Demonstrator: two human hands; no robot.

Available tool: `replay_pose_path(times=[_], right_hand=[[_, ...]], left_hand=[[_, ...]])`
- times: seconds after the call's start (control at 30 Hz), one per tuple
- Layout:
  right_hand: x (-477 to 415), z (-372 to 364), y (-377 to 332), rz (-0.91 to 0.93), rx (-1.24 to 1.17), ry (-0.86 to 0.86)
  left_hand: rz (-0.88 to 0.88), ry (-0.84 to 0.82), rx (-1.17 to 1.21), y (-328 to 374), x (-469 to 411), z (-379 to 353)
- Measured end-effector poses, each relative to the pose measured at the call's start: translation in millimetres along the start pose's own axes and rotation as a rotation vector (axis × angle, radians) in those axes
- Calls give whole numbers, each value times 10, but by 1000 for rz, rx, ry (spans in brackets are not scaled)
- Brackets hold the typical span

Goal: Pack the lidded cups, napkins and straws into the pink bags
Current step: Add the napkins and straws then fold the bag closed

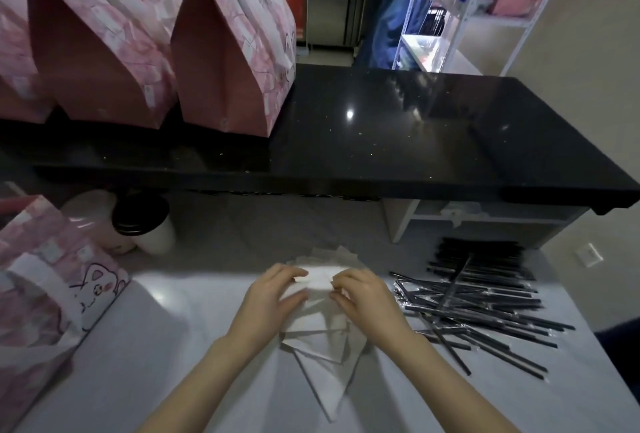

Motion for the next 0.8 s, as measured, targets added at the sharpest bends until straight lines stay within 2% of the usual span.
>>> replay_pose_path(times=[0.1,0.23,0.3,0.43,0.63,0.8], right_hand=[[8,78,22,-51,-69,68],[-25,212,-57,-26,-144,159],[-83,280,-157,14,-198,165],[-255,364,-539,97,-327,92],[-657,541,-1501,361,-268,99],[-968,694,-2366,523,-335,120]], left_hand=[[63,36,124,59,-60,11],[193,38,282,53,-42,82],[164,42,298,99,-29,188],[63,136,240,226,38,555],[-42,300,48,430,388,1512],[-99,628,-144,594,1026,2622]])
Point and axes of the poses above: each hand's wrist, its own x-axis away from the middle knuckle, its own z-axis out of the back of the hand, y = z × x, the point moved 5 cm from there along -x, towards the middle knuckle, and after that the axes turned 11 degrees about x, right-handed, at the moved point
